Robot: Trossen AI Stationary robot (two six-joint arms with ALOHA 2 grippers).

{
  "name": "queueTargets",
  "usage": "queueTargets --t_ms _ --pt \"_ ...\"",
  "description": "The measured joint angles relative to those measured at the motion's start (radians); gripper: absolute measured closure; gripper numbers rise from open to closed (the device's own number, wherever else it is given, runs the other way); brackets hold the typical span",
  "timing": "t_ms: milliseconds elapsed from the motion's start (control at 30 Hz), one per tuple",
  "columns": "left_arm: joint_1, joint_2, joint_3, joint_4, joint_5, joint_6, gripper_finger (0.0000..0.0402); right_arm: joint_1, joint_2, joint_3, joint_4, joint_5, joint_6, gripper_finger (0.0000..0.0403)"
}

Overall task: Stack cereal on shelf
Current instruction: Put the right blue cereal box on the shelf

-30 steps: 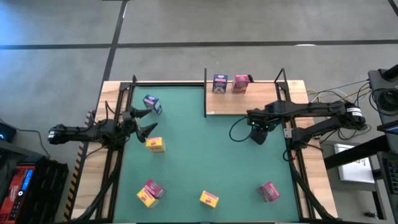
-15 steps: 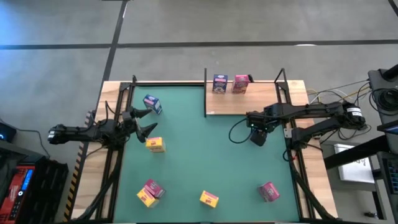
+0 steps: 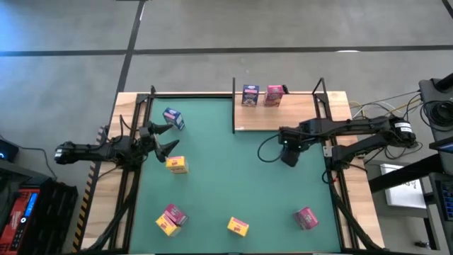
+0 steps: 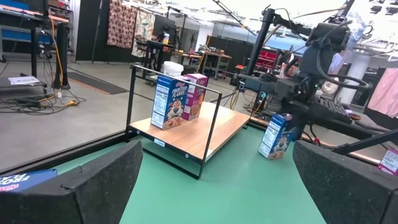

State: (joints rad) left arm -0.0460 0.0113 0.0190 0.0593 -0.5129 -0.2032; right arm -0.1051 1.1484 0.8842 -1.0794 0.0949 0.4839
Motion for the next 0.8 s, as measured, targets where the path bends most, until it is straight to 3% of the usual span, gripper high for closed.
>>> queueTargets --t_ms 167,400,800 --pt "0.0 0.0 0.0 0.0 0.0 0.0 0.0002 0.0 0.0 0.049 0.058 0.004 -0.05 0.0276" --pt "0.0 0.0 0.0 0.0 0.0 0.0 0.0002 -0.012 0.018 0.137 0.135 0.063 -0.253 0.0272" --pt "0.0 0.0 0.0 0.0 0.0 0.0 0.0002 -0.147 0.284 0.423 0.09 0.064 -0.698 0.0266"
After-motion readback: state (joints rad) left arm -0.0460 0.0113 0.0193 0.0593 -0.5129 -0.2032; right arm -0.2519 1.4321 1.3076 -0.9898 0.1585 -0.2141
